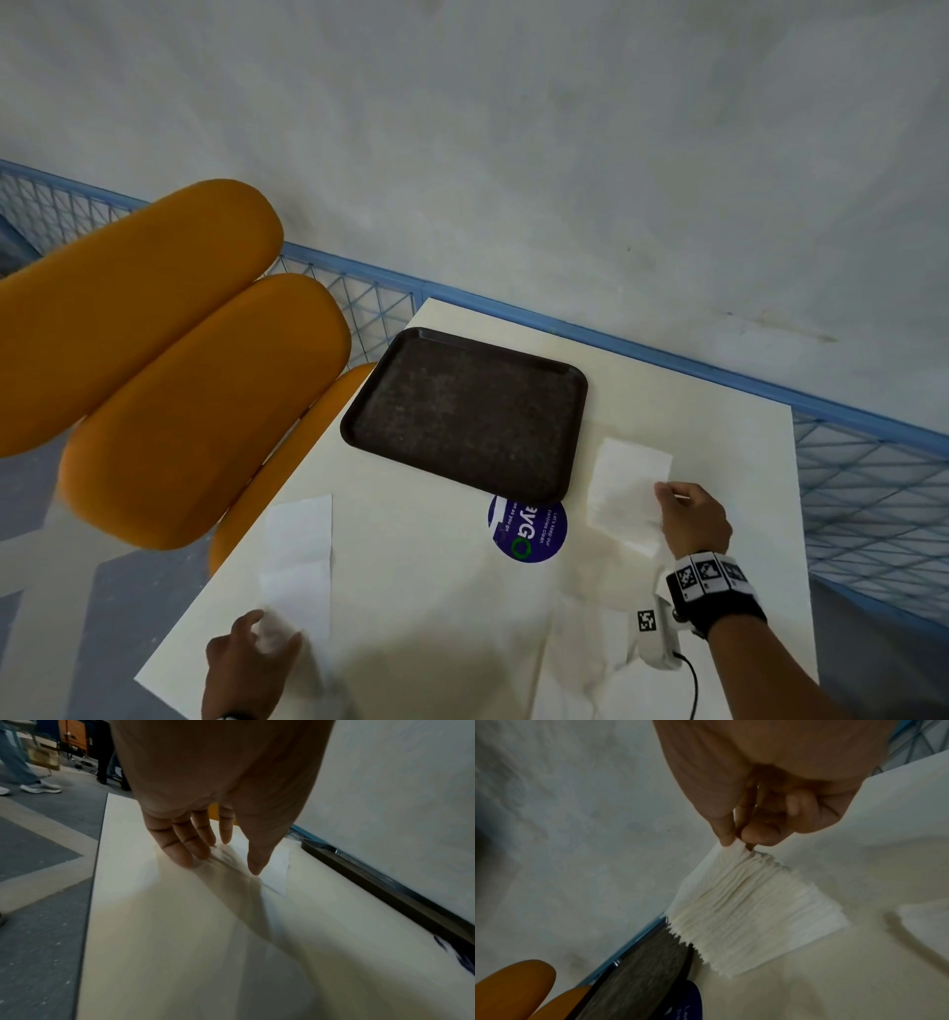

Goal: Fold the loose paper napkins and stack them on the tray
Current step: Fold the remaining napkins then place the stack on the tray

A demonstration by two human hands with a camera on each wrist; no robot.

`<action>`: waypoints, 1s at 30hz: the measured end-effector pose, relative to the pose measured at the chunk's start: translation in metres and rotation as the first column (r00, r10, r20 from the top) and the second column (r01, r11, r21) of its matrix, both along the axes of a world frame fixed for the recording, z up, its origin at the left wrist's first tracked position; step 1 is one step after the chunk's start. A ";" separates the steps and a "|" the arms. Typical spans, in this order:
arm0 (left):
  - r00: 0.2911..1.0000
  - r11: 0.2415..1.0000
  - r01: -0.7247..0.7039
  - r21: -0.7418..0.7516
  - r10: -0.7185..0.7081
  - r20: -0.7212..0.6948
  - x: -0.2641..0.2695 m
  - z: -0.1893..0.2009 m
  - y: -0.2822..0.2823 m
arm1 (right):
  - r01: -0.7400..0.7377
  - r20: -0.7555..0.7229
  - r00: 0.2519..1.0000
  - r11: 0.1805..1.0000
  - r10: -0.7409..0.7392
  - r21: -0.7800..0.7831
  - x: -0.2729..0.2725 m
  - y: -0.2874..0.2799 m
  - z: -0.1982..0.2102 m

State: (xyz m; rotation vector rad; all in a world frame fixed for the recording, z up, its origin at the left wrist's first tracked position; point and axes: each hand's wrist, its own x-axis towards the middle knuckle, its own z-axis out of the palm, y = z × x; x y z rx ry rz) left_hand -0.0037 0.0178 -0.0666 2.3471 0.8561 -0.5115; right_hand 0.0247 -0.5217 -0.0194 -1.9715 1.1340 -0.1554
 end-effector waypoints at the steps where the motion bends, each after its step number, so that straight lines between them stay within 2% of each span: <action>1: 1.000 1.000 0.015 0.009 -0.015 -0.008 0.000 0.001 -0.001 | 0.002 -0.002 1.000 1.000 -0.002 -0.005 -0.001 0.001 0.001; 4: 0.996 0.994 0.082 0.065 -0.081 -0.028 0.000 0.001 0.000 | 0.021 0.046 0.999 0.999 -0.019 -0.045 -0.010 0.006 0.006; 9: 0.958 0.942 0.284 0.178 -0.287 -0.010 -0.010 -0.005 -0.004 | 0.064 0.195 0.979 0.997 -0.054 -0.044 -0.046 0.022 0.005; 13: 0.877 0.863 0.472 0.177 -0.481 0.008 -0.020 0.000 -0.028 | 0.062 0.213 0.976 0.997 -0.053 -0.035 -0.073 0.052 -0.003; 15: 0.848 0.840 0.517 0.165 -0.529 0.031 -0.027 0.002 -0.041 | -0.012 0.208 0.978 0.999 0.018 -0.030 -0.083 0.077 -0.007; 18: 0.790 0.784 0.603 0.148 -0.612 0.023 -0.031 0.007 -0.058 | -0.207 0.127 0.970 0.978 0.205 0.000 -0.094 0.124 -0.021; 22: 0.723 0.721 0.687 0.093 -0.691 0.009 -0.032 0.009 -0.071 | -0.458 -0.026 0.883 0.873 0.468 0.166 -0.096 0.190 -0.039; 26: 0.688 0.688 0.726 -0.001 -0.726 0.014 -0.034 0.013 -0.066 | -0.488 -0.164 0.835 0.845 0.525 0.217 -0.090 0.240 -0.049; 30: 0.643 0.643 0.765 -0.035 -0.766 -0.018 -0.036 0.012 -0.052 | -0.475 -0.206 0.834 0.857 0.511 0.201 -0.082 0.274 -0.049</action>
